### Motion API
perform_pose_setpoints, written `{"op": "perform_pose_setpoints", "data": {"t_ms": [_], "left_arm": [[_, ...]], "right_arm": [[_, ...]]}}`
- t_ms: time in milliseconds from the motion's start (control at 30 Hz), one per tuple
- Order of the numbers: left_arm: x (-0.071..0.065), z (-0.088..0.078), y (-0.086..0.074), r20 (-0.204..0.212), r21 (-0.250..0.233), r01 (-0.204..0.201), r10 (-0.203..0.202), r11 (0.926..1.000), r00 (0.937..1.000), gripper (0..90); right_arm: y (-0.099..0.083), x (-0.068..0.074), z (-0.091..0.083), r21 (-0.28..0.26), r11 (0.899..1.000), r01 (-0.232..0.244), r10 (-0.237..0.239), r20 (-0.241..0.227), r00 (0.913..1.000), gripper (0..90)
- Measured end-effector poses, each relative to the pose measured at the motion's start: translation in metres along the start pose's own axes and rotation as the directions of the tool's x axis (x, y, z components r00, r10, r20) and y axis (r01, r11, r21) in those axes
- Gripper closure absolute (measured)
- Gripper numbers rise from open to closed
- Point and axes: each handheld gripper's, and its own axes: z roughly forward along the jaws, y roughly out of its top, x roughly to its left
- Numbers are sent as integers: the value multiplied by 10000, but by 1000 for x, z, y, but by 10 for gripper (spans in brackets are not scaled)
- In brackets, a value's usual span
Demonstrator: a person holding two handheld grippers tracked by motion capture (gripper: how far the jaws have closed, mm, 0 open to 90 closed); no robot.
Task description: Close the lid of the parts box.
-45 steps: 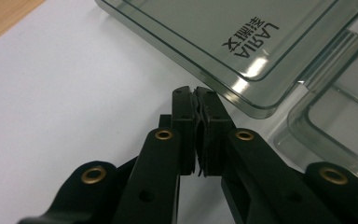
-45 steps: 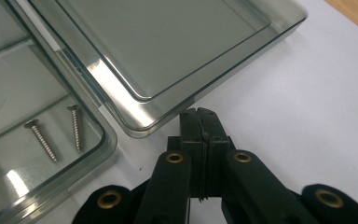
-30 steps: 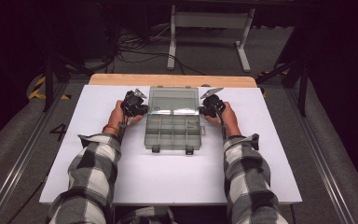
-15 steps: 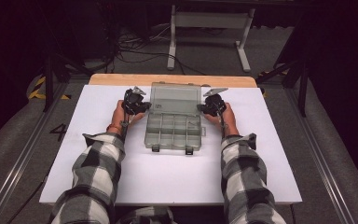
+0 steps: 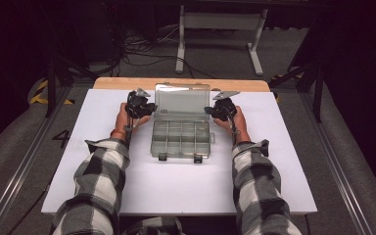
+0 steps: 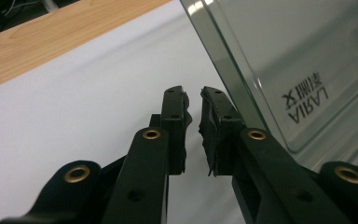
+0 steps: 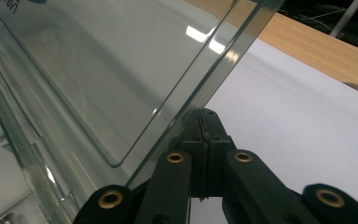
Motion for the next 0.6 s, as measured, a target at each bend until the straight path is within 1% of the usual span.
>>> {"op": "perform_pose_setpoints", "data": {"t_ms": [133, 200, 233, 267, 333, 367, 400, 433, 467, 533, 600], "left_arm": [[1, -3, 2, -69, -165, -19, 18, 9999, 10000, 790], [1, -5, 4, -65, -280, -47, 45, 9996, 10000, 786], [1, -7, 5, -19, -337, -117, 116, 9994, 9999, 786], [1, -8, 7, -68, -360, -254, 251, 9990, 9997, 784], [-1, -12, 9, -119, -345, -403, 399, 9986, 9991, 775], [-1, -14, 10, -60, -400, -383, 381, 9985, 9993, 770], [-1, -16, 11, -41, -454, -447, 446, 9980, 9990, 771], [-1, -17, 12, -107, -460, -484, 480, 9978, 9988, 769], [-2, -18, 13, -98, -431, -545, 541, 9976, 9985, 770], [-3, -20, 14, -62, -407, -595, 592, 9974, 9982, 770], [-4, -24, 16, -7, -518, -580, 580, 9970, 9983, 769]], "right_arm": [[1, 1, -1, -38, 10000, 58, -58, 18, 10000, 900], [4, 1, -3, -81, 9998, 179, -178, 119, 9998, 900], [4, 1, -3, -81, 9998, 179, -178, 119, 9998, 900], [5, 2, -4, -88, 9998, 181, -180, 171, 9997, 899], [9, 2, -6, -109, 9996, 259, -256, 280, 9993, 889], [12, 2, -8, -148, 9995, 262, -256, 442, 9987, 885], [14, 1, -10, -174, 9995, 270, -262, 465, 9986, 884], [15, 1, -12, -223, 9994, 270, -260, 457, 9986, 883], [16, 2, -13, -281, 9992, 294, -279, 535, 9982, 882], [19, 2, -16, -397, 9988, 281, -261, 487, 9985, 883], [20, 2, -18, -448, 9986, 280, -262, 407, 9988, 879]]}}
